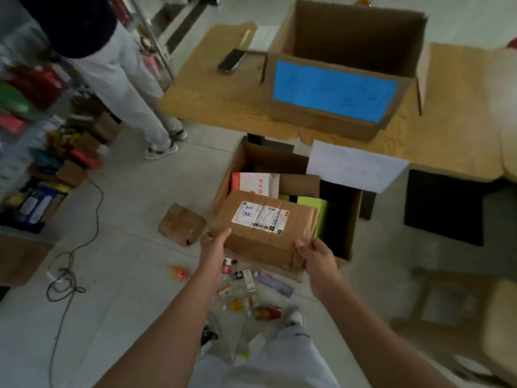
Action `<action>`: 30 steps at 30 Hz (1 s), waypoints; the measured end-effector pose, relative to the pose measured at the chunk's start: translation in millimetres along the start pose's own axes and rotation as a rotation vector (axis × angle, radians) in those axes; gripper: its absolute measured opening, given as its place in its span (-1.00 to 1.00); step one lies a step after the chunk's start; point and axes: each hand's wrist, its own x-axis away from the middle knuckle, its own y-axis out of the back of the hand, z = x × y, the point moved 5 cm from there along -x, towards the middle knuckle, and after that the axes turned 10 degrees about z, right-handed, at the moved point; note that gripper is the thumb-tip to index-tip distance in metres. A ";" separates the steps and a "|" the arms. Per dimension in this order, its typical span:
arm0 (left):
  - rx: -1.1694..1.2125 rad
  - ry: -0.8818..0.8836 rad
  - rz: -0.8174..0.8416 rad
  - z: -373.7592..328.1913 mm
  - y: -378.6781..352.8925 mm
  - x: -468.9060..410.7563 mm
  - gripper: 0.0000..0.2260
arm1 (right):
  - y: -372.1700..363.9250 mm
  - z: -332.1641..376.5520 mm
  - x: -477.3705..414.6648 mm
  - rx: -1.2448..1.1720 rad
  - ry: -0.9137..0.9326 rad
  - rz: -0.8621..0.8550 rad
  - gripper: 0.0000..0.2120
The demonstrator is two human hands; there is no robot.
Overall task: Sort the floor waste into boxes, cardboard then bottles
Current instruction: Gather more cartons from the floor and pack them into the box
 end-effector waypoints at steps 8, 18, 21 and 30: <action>-0.211 0.008 0.291 -20.0 -101.2 -24.8 -0.37 | 74.1 41.0 -34.8 0.049 0.086 -0.173 -0.82; -0.707 -0.040 0.318 -5.6 -149.7 -162.4 -0.49 | 159.7 -27.9 -176.1 0.392 -0.121 -0.294 -0.72; -0.830 0.091 0.378 17.9 -150.4 -179.0 -0.49 | 169.1 -69.3 -199.6 0.572 -0.325 -0.262 -0.68; -0.732 0.074 0.360 -5.6 -119.4 -166.3 -0.55 | 140.8 -49.1 -186.6 0.567 -0.182 -0.593 -0.44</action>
